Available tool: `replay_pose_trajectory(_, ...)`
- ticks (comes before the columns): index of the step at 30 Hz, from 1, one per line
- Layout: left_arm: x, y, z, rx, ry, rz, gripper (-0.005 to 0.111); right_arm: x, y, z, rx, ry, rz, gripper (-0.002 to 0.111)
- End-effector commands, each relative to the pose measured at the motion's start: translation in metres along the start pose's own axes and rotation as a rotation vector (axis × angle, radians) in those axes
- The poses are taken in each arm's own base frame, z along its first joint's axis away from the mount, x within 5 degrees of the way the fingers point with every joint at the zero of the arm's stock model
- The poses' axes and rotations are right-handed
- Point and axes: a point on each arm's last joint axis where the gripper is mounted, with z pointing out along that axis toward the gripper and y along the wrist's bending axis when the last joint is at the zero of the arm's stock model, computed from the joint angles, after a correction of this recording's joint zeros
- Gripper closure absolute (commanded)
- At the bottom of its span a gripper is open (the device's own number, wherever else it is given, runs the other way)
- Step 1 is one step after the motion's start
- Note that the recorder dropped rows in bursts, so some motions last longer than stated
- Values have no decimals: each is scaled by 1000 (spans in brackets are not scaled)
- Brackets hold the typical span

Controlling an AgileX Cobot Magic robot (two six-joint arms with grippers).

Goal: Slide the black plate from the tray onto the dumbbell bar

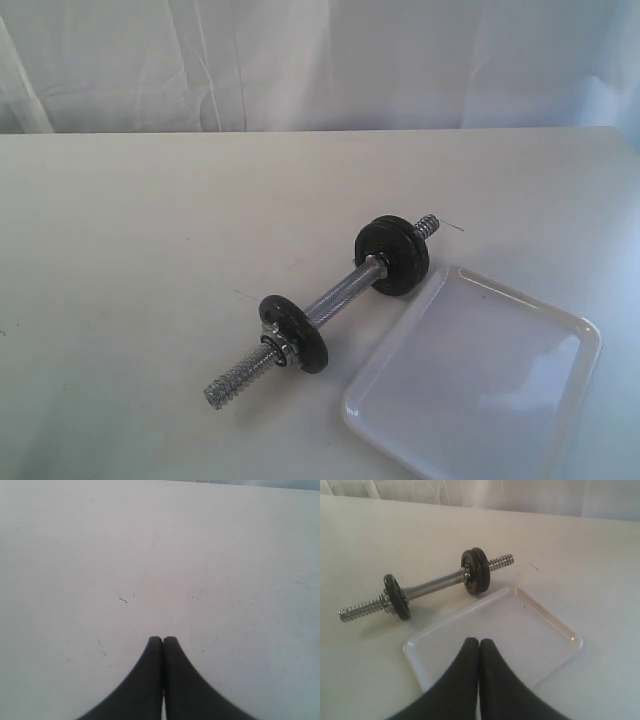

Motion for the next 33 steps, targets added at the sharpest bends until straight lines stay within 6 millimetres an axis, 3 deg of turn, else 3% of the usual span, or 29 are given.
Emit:
replay_pose_trajectory(1, 1, -1, 0, 10, 1, -12, 107, 1, 5, 11, -57, -75, 4, 108)
replay_pose_trajectory(4, 1, -1, 0, 10, 1, -12, 107, 3, 7, 19, -81, -119, 9, 108)
replay_pose_trajectory(7, 1, -1, 0, 10, 1, -12, 107, 12, 10, 39, -112, -200, 4, 108)
replay_pose_trajectory(9, 1, -1, 0, 10, 2, -9, 107, 28, 9, 55, -119, -187, 21, 108)
replay_pose_trajectory(12, 1, -1, 0, 10, 2, -9, 107, 68, 5, 81, -96, -62, 7, 108)
replay_pose_trajectory(15, 1, -1, 0, 10, 2, -9, 107, 99, 3, 96, -91, 34, 67, 108)
replay_pose_trajectory(17, 1, -1, 0, 10, 2, -9, 107, 88, 6, 95, -129, -77, 98, 108)
replay_pose_trajectory(20, 1, -1, 0, 10, 2, -9, 107, 88, 5, 95, -125, -80, 108, 108)
replay_pose_trajectory(33, 1, -1, 0, 10, 2, -9, 107, 85, -17, 92, 278, -172, 244, 108)
